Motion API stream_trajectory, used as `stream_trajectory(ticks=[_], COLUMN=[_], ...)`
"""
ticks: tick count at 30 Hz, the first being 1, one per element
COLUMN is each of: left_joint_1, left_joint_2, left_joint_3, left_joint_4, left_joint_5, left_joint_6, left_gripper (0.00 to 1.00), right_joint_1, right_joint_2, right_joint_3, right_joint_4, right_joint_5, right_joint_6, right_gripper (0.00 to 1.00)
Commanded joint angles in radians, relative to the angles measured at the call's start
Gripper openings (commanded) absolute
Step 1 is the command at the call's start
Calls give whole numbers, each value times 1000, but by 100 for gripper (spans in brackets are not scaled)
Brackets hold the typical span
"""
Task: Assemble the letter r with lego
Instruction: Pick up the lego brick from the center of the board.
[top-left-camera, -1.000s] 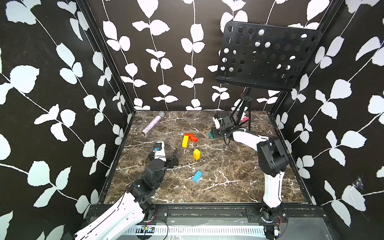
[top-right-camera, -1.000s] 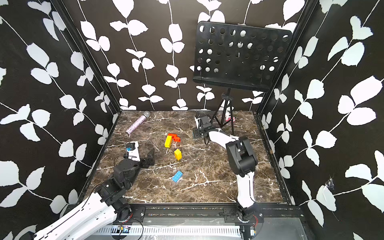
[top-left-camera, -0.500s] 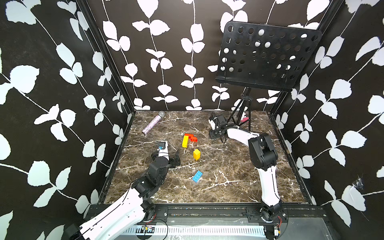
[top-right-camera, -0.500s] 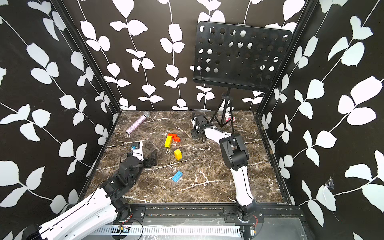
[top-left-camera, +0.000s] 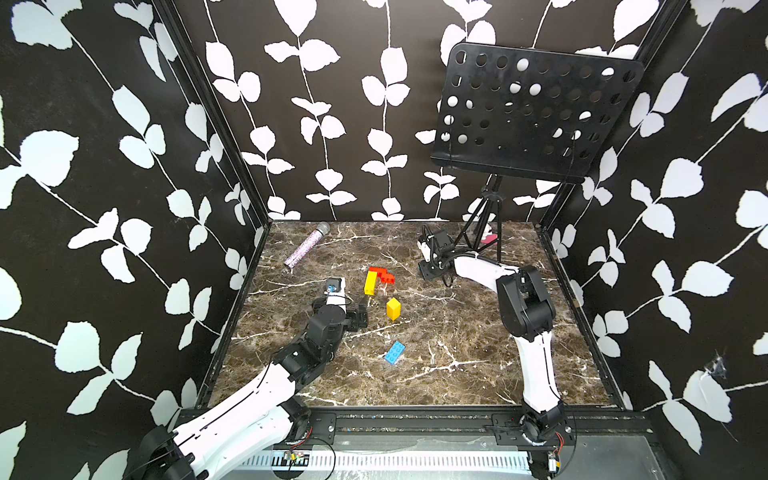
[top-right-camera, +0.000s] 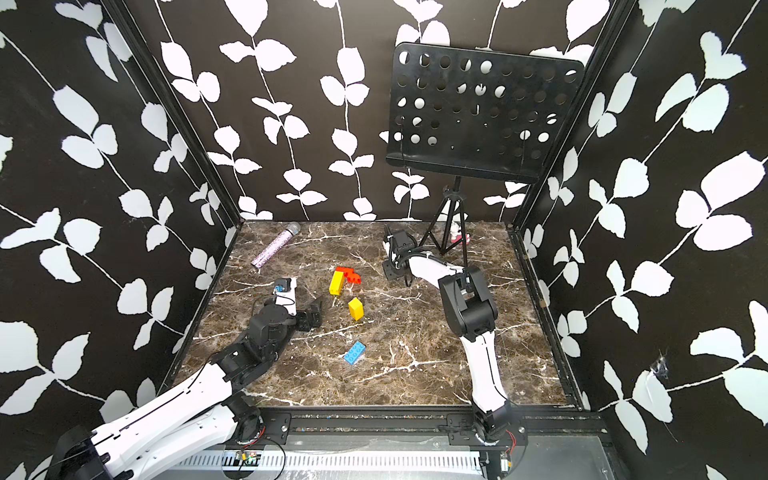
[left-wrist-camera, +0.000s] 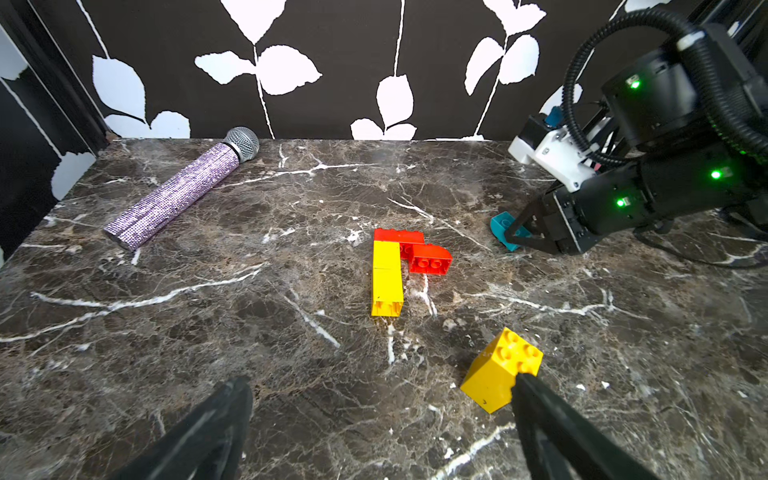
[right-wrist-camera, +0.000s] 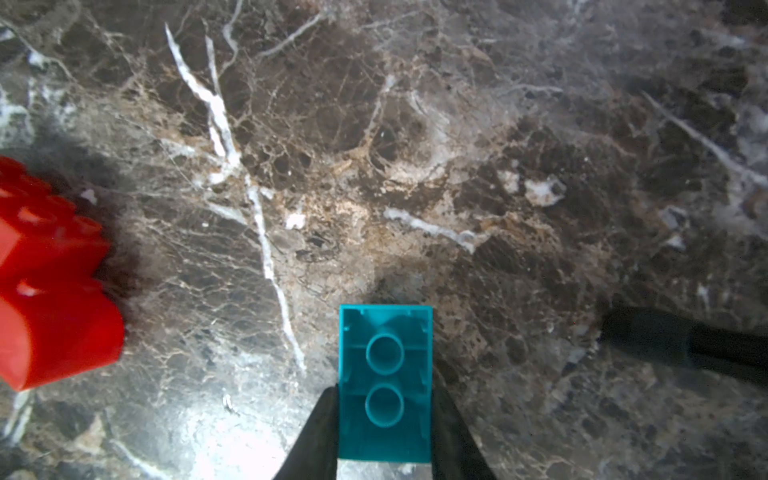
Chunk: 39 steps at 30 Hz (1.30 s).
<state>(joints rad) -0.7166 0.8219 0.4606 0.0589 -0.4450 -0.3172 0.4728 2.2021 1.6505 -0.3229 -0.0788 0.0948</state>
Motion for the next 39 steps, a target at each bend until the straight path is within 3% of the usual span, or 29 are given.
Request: stream_trajectory(ticks=[1, 8, 13, 19, 24, 28, 39], left_joint_1=[5, 5, -1, -45, -93, -137, -141], left_joint_2=[16, 103, 176, 279, 359, 412, 505], left_joint_3=[49, 156, 101, 85, 108, 134, 197], left_joint_4=[34, 95, 451, 717, 830, 858, 829], left_joint_5=[32, 158, 329, 574, 604, 605, 683], left_joint_6=[35, 214, 469, 852, 952, 1000, 957], left_gripper=[99, 99, 99, 96, 93, 92, 86], right_joint_1=[-6, -33, -74, -136, -149, -151, -146], right_joint_2=[6, -246, -538, -738, -783, -782, -834], right_joint_3=[25, -132, -348, -481, -525, -543, -592], right_joint_4=[-21, 31, 152, 150, 154, 149, 239], right_joint_5=[2, -151, -420, -711, -912, -944, -1029], right_joint_6=[-21, 55, 197, 265, 269, 284, 364], right_gripper=[21, 15, 14, 14, 15, 15, 15])
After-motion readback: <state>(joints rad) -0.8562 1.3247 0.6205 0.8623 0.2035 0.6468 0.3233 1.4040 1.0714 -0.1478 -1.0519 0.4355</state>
